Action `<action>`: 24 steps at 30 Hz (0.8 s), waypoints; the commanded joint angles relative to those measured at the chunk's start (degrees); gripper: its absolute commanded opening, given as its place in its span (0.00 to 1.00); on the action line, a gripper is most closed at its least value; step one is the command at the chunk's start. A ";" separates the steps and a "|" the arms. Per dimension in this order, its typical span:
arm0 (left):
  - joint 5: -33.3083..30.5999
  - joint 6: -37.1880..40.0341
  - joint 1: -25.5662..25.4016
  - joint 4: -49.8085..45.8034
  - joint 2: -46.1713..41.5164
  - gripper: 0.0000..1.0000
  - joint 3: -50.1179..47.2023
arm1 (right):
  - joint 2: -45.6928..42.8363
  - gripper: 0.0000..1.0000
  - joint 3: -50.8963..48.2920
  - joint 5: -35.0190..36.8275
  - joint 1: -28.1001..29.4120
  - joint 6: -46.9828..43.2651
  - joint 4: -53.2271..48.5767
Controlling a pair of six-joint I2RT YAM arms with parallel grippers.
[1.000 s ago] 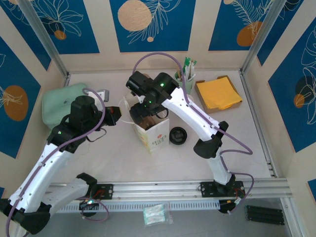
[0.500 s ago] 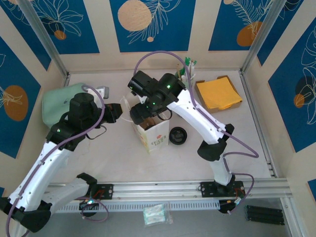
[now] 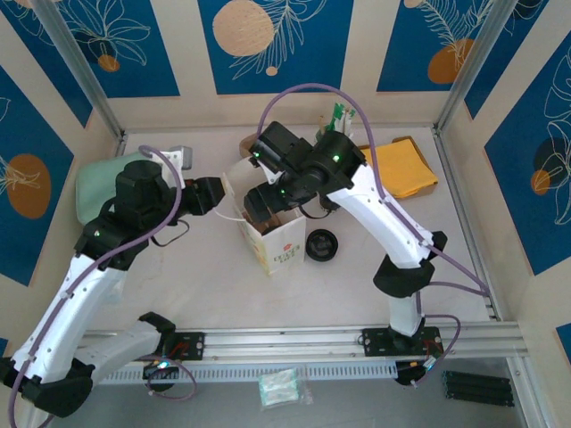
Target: Pack the takeout coffee
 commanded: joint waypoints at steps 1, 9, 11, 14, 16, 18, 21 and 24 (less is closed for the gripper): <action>1.06 0.11 0.55 -0.36 0.50 0.52 3.01 | -3.29 0.84 -1.27 -2.12 -1.07 1.11 0.17; 3.51 -0.32 0.42 0.83 4.13 0.65 8.79 | -14.67 0.84 -15.59 -10.11 -8.77 3.16 16.00; 4.05 -0.18 0.30 0.68 5.40 0.69 10.90 | -18.79 0.84 -22.19 -13.84 -12.28 4.46 22.32; 4.17 0.15 0.16 0.15 7.06 0.78 13.82 | -23.22 0.83 -30.68 -19.30 -17.88 6.67 30.55; 4.24 0.39 -0.06 -0.15 8.13 0.87 15.44 | -24.55 0.82 -33.66 -20.70 -20.93 7.83 32.99; 4.48 0.44 -0.31 -0.20 9.35 1.00 16.85 | -24.82 0.82 -35.24 -20.85 -24.06 8.37 34.50; 4.76 0.35 -0.99 0.68 11.44 0.99 18.37 | -24.55 0.81 -36.73 -19.90 -28.24 9.07 35.27; 4.63 0.31 -2.43 2.26 13.79 0.99 19.69 | -23.91 0.80 -38.52 -20.52 -33.39 10.28 36.26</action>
